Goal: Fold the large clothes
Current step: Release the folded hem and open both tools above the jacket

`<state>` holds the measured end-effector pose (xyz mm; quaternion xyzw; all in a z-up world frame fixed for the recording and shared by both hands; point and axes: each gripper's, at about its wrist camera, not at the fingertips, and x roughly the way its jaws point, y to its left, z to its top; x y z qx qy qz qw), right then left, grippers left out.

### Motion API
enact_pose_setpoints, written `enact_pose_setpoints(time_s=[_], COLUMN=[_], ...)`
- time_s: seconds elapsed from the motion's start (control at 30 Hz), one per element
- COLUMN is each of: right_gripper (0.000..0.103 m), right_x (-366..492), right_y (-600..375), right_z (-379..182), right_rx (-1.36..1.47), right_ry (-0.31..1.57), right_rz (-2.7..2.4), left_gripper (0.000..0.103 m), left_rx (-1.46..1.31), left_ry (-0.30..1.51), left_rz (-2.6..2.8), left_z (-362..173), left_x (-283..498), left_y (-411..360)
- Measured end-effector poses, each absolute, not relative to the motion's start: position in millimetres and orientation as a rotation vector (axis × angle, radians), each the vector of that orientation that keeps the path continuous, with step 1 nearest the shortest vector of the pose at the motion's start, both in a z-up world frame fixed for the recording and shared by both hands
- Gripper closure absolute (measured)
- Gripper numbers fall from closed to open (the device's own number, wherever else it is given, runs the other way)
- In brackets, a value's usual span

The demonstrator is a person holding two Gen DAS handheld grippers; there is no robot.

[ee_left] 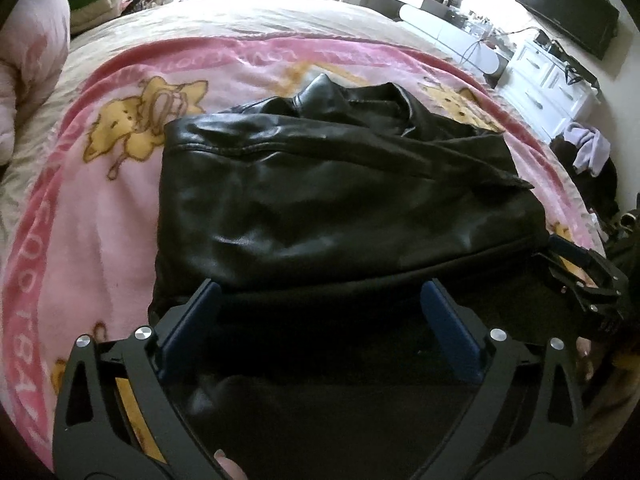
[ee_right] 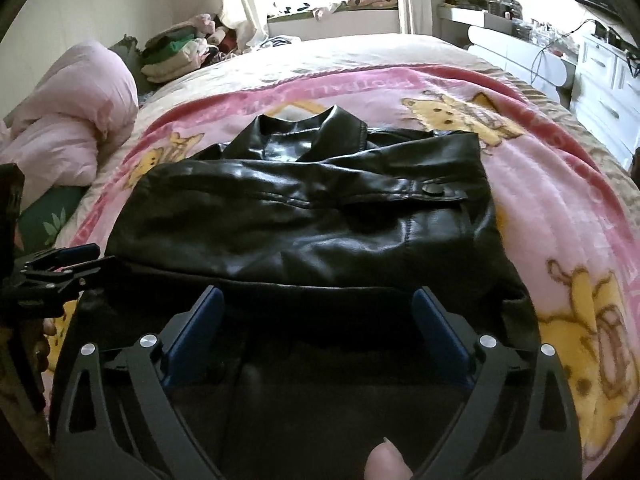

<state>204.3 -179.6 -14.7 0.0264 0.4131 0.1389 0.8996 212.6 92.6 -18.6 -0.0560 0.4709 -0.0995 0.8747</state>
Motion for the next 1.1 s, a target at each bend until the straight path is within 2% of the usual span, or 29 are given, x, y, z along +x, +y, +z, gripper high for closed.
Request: enact_pose_setpoints(time_s=[1.1], right_gripper=[0.006], right_x=[124], right_y=[-191], right_z=[39], right_rx=[0.033], right_ry=[0.742], right_rz=[0.334], left_gripper=[0.009], left_rx=[-0.154], left_ry=[0.742], left_rz=[-0.158], left_z=[51], left_x=[116], left_y=[103])
